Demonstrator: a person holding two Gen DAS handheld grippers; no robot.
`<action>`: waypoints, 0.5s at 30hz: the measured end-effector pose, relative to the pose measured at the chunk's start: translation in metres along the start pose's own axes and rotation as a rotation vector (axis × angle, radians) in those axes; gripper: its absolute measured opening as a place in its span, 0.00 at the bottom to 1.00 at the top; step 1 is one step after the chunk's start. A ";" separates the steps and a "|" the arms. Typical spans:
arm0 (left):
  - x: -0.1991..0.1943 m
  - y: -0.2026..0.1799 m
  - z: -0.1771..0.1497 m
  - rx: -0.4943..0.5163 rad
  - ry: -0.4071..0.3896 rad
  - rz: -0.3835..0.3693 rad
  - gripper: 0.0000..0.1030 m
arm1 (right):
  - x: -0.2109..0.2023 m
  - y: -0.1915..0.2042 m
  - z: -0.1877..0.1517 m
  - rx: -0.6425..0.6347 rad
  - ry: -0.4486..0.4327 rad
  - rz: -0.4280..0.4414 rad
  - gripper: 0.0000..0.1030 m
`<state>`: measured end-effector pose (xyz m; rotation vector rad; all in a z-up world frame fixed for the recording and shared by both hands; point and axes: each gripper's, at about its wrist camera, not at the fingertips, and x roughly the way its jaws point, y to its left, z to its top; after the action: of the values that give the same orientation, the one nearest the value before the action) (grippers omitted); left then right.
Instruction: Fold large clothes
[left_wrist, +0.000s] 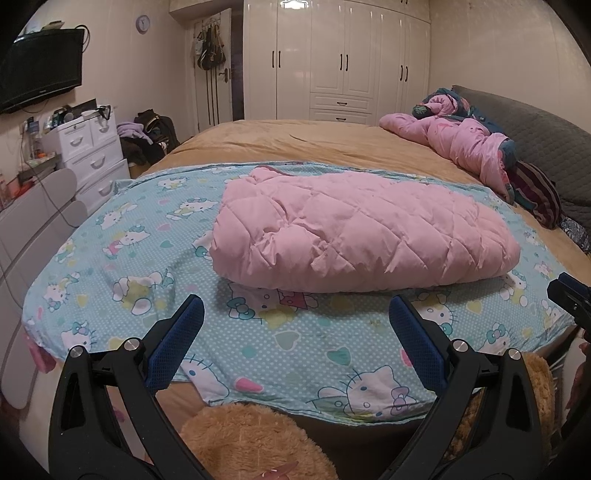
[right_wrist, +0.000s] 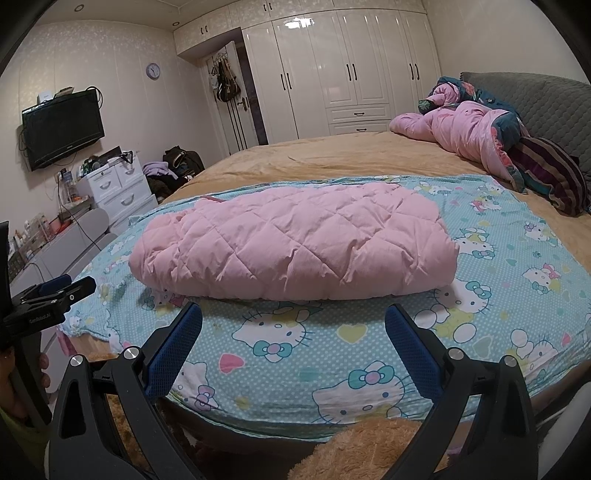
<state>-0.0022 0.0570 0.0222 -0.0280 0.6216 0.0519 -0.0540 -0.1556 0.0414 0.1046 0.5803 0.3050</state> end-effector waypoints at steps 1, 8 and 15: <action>0.001 -0.001 0.000 0.001 0.003 -0.001 0.91 | 0.000 0.000 0.000 0.000 0.001 0.001 0.96; 0.000 0.000 0.000 0.005 0.004 0.003 0.91 | 0.000 0.000 0.001 -0.001 0.005 0.000 0.96; 0.003 0.006 0.000 0.010 0.011 0.004 0.91 | 0.001 0.001 0.000 -0.003 0.006 0.003 0.96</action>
<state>0.0000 0.0633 0.0203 -0.0174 0.6332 0.0522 -0.0532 -0.1546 0.0408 0.1014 0.5860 0.3093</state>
